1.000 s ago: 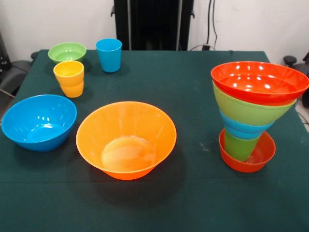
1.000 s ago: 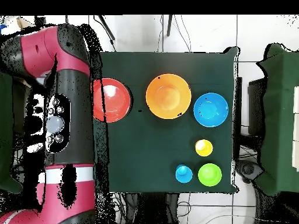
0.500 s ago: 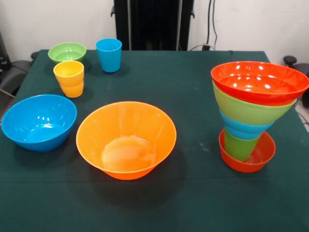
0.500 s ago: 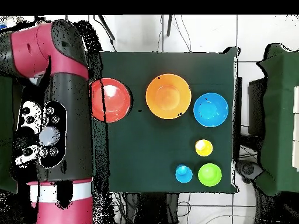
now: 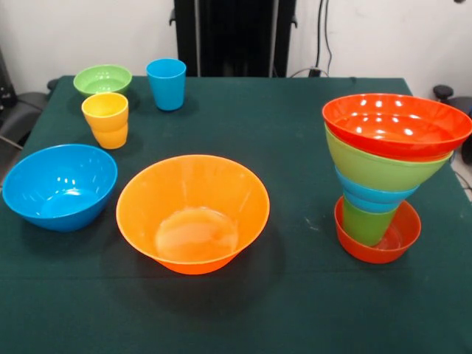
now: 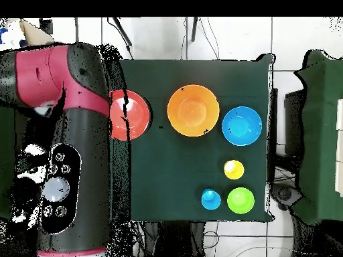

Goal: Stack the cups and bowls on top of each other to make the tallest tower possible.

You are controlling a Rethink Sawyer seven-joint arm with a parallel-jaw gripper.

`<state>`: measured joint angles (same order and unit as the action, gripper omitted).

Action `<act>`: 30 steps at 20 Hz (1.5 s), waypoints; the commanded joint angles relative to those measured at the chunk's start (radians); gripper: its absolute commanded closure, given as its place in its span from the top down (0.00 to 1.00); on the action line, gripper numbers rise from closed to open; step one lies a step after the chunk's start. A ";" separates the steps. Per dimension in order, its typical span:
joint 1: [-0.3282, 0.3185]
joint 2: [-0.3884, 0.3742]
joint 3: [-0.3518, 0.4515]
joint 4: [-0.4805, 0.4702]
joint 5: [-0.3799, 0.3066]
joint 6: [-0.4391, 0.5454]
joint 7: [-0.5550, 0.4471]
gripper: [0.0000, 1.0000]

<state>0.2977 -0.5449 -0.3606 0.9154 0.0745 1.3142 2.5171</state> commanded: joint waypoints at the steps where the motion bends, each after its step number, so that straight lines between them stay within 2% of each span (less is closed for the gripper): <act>1: 0.008 -0.174 0.132 0.361 -0.044 -0.135 -0.284 1.00; 9: -0.042 -0.291 0.140 0.544 -0.121 -0.276 -0.387 1.00; 18: -0.156 -0.393 0.185 0.740 -0.193 -0.455 -0.503 1.00; 25: -0.217 -0.416 0.212 0.825 -0.245 -0.564 -0.510 1.00; 30: -0.266 -0.416 0.247 0.851 -0.273 -0.613 -0.520 1.00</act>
<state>0.0683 -0.9777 -0.2482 1.6119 -0.1097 0.7684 2.2384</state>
